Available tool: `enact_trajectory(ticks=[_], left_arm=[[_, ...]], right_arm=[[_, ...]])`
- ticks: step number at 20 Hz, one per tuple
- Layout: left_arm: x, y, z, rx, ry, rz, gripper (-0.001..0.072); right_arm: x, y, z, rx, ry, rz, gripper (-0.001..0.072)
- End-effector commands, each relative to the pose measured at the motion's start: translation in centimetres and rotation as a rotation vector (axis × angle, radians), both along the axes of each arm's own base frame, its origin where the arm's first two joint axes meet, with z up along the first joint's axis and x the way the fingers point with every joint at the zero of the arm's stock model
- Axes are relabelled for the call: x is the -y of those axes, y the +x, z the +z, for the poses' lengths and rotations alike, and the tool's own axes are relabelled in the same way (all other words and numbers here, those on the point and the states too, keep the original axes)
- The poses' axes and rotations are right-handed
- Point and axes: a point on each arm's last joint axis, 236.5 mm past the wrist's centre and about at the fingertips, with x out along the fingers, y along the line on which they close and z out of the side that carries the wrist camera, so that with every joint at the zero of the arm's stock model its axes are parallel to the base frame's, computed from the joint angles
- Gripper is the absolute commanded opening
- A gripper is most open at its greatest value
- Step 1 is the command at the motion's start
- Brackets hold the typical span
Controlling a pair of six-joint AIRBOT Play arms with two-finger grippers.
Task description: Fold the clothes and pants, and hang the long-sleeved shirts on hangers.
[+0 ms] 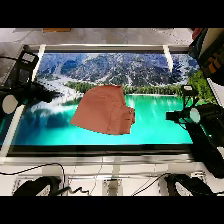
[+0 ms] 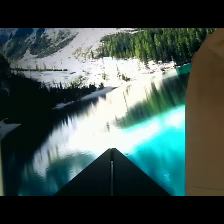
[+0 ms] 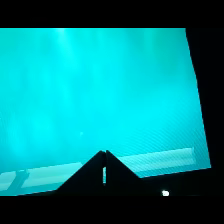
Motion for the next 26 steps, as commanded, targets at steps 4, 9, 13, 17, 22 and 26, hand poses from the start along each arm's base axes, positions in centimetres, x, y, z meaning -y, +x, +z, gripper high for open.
enact_trajectory(ticks=[4,9,13,17,22,26], left_arm=[[0.0,0.0,0.0,0.001,0.000,0.001,0.0010],[0.0,0.0,0.0,0.001,0.000,0.001,0.0010],[0.0,0.0,0.0,0.001,0.000,0.001,0.0010],[0.0,0.0,0.0,0.001,0.000,0.001,0.0010],[0.2,0.0,0.0,-0.001,-0.015,0.000,0.0010],[0.6,-0.8,-0.8,-0.045,-0.041,0.002,0.0009]], right_arm=[[0.0,0.0,0.0,0.000,0.000,0.001,0.0025],[0.0,0.0,0.0,0.000,0.000,0.001,0.0025],[-0.3,0.6,0.2,0.027,0.009,0.006,0.0025],[-1.5,0.7,0.2,0.041,0.084,-0.041,0.0025],[-3.4,-0.3,-0.3,-0.017,0.126,0.080,0.0024],[-12.8,-1.9,0.4,-0.001,0.369,0.580,0.0024]])
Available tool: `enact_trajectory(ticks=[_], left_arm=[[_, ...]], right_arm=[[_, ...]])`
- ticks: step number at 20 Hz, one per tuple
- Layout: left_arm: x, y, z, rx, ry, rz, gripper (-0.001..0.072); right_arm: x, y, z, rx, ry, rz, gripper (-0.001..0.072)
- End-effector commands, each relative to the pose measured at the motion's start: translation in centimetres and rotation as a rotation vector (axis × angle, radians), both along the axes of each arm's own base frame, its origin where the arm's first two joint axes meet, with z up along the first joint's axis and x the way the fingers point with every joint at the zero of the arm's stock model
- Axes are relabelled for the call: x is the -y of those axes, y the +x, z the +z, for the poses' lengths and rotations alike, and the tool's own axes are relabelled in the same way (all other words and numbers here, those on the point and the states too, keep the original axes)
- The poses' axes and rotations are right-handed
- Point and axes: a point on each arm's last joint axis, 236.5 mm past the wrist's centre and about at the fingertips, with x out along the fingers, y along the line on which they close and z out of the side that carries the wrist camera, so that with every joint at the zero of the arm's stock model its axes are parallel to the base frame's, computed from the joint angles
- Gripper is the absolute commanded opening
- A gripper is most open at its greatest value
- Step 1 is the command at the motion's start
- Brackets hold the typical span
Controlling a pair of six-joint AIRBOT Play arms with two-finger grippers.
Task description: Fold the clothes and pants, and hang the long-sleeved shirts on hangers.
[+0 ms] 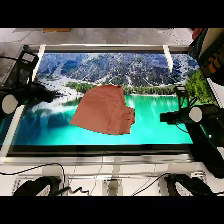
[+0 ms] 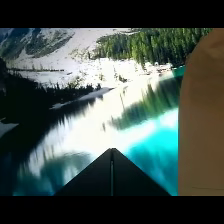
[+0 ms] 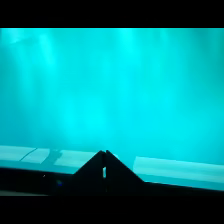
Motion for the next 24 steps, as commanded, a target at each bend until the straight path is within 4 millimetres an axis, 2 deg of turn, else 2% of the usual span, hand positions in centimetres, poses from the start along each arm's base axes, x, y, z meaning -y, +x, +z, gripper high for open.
enact_trajectory(ticks=[1,2,4,5,6,7,8,9,11,13,17,19,24], left_arm=[[-0.5,-1.0,-1.1,-0.063,0.007,0.016,0.0009],[-1.1,-1.7,-1.6,-0.099,0.028,0.029,0.0009],[-2.0,-2.5,-2.4,-0.150,0.043,0.054,0.0009],[-2.2,-2.6,-2.5,-0.155,0.043,0.058,0.0009],[-2.1,-2.6,-2.5,-0.155,0.041,0.057,0.0032],[-2.1,-2.6,-2.5,-0.155,0.040,0.057,0.0192],[-2.1,-2.6,-2.5,-0.155,0.037,0.060,0.0471],[-2.1,-2.6,-2.5,-0.153,0.030,0.067,0.0608],[-2.1,-2.6,-2.5,-0.152,0.030,0.067,0.0609],[-2.1,-2.5,-2.5,-0.151,0.030,0.067,0.0609],[-2.1,-2.4,-2.6,-0.153,0.030,0.067,0.0609],[-2.0,-2.2,-3.3,-0.171,0.028,0.071,0.0609],[-1.9,-1.3,-6.3,-0.246,0.012,0.103,0.0609]], right_arm=[[-8.1,-2.2,1.0,0.046,0.236,0.425,0.0024],[-9.1,-3.0,0.7,0.041,0.280,0.466,0.0024],[-9.0,-3.3,-1.0,0.031,0.285,0.444,0.0026],[-9.0,-1.8,-1.0,0.090,0.288,0.399,0.0036],[-9.2,-0.1,-0.5,0.150,0.321,0.314,0.0102],[-8.9,1.5,-0.1,0.194,0.344,0.224,0.0278],[-8.7,2.4,-0.4,0.205,0.346,0.183,0.0287],[-8.5,2.7,-1.3,0.186,0.341,0.174,0.0287],[-9.0,1.9,-4.2,0.074,0.359,0.170,0.0290],[-10.5,0.4,-6.9,-0.064,0.433,0.165,0.0371],[-13.0,-1.5,-10.3,-0.224,0.559,0.195,0.0450],[-13.6,-1.6,-11.3,-0.244,0.590,0.206,0.0450],[-14.7,-1.2,-12.0,-0.237,0.640,0.220,0.0450]])
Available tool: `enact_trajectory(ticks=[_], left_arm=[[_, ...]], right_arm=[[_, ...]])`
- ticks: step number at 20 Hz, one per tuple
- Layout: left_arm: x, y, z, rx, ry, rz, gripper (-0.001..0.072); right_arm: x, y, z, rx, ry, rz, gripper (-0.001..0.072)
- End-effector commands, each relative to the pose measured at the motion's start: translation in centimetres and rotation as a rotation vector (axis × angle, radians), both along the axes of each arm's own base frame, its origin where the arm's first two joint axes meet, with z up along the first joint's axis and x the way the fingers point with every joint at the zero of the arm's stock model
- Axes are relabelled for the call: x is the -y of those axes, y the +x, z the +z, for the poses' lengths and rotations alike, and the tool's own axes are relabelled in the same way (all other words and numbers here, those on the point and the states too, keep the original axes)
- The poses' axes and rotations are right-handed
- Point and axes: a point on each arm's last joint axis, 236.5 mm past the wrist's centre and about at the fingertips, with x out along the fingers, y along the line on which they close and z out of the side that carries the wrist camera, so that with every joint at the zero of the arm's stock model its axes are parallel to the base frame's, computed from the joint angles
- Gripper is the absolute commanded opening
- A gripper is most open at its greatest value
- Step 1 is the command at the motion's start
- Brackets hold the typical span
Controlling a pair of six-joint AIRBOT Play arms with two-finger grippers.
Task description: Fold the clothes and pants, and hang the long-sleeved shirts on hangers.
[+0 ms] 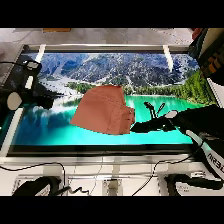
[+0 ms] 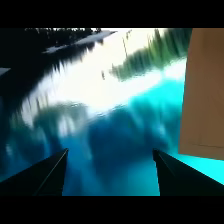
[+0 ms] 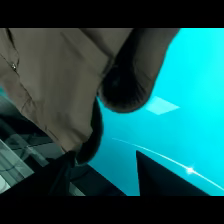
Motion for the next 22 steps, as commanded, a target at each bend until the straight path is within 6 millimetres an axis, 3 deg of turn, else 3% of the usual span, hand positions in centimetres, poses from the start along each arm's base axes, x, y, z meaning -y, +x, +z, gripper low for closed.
enact_trajectory(ticks=[1,6,10,13,15,17,19,22], left_arm=[[0.2,0.5,-2.0,-0.049,-0.021,0.031,0.0609],[0.6,0.8,-3.5,-0.083,-0.063,0.071,0.0609],[0.6,0.8,-3.5,-0.084,-0.062,0.071,0.0609],[-0.1,0.9,-3.7,-0.088,-0.054,0.087,0.0606],[-2.2,0.9,-4.4,-0.107,-0.072,0.168,0.0556],[-4.4,0.6,-5.6,-0.140,-0.141,0.268,0.0556],[-5.5,0.3,-7.1,-0.189,-0.272,0.344,0.0556],[-4.2,-0.2,-9.7,-0.300,-0.517,0.331,0.0555]], right_arm=[[-1.2,0.0,-0.6,0.001,0.044,0.020,0.0450],[-3.2,0.3,-1.2,0.059,0.011,0.067,0.0450],[-3.4,0.1,-1.6,0.028,-0.026,0.083,0.0442],[-3.4,-0.4,-1.5,0.016,-0.025,0.101,0.0264],[-3.8,-1.6,-1.0,-0.022,0.004,0.136,0.0118],[-4.2,-3.1,-0.5,-0.064,0.034,0.177,0.0025],[-4.4,-3.8,-0.1,-0.086,0.053,0.196,0.0025],[-4.9,-3.4,0.7,-0.080,0.081,0.178,0.0025]])
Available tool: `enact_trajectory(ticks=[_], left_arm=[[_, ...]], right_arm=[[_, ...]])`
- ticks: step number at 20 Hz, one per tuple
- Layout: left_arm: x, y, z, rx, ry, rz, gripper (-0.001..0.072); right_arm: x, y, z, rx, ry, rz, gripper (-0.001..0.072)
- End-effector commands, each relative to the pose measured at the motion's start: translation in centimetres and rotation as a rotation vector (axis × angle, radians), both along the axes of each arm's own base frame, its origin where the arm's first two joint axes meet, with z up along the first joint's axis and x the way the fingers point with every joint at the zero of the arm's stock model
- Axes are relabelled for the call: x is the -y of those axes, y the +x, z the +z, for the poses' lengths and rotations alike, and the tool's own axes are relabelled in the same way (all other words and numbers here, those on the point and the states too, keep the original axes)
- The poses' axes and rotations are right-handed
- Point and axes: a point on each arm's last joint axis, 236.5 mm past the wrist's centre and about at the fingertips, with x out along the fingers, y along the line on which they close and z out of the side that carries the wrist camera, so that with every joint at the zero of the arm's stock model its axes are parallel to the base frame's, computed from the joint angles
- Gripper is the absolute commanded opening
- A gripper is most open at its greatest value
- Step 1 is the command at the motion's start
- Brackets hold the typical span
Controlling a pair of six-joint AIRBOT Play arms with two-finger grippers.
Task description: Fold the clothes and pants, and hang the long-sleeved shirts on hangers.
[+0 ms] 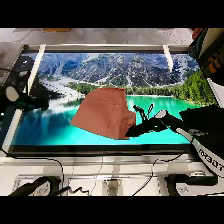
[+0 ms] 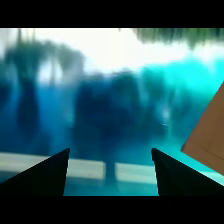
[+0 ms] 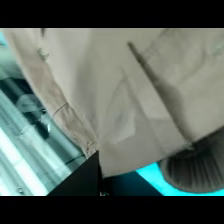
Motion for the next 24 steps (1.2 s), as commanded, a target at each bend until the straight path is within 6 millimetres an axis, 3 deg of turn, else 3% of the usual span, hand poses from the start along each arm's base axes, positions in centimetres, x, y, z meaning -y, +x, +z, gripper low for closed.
enact_trajectory(ticks=[1,4,10,18,21,22,24], left_arm=[[1.8,-0.3,-2.6,-0.059,-0.307,0.007,0.0559],[2.2,-1.0,-6.5,-0.152,-0.374,0.005,0.0568],[6.8,-2.3,-13.4,-0.345,-0.508,-0.003,0.0565],[10.1,-3.4,-14.9,-0.392,-0.504,-0.116,0.0484],[12.0,-2.4,-15.1,-0.330,-0.567,-0.098,0.0482],[12.8,-2.0,-14.9,-0.309,-0.597,-0.096,0.0453],[13.7,-1.7,-14.7,-0.289,-0.609,-0.124,0.0193]], right_arm=[[-0.7,-0.3,1.0,-0.020,0.042,-0.005,0.0025],[-0.8,-0.2,1.2,-0.018,0.047,-0.009,0.0025],[-0.7,0.0,1.1,-0.013,0.043,-0.015,0.0025],[-0.5,1.0,0.7,0.018,0.022,-0.046,0.0025],[-0.5,1.0,0.6,0.019,0.022,-0.045,0.0026],[-0.5,1.0,0.7,0.018,0.022,-0.045,0.0025],[-0.5,1.0,0.7,0.016,0.024,-0.043,0.0025]])
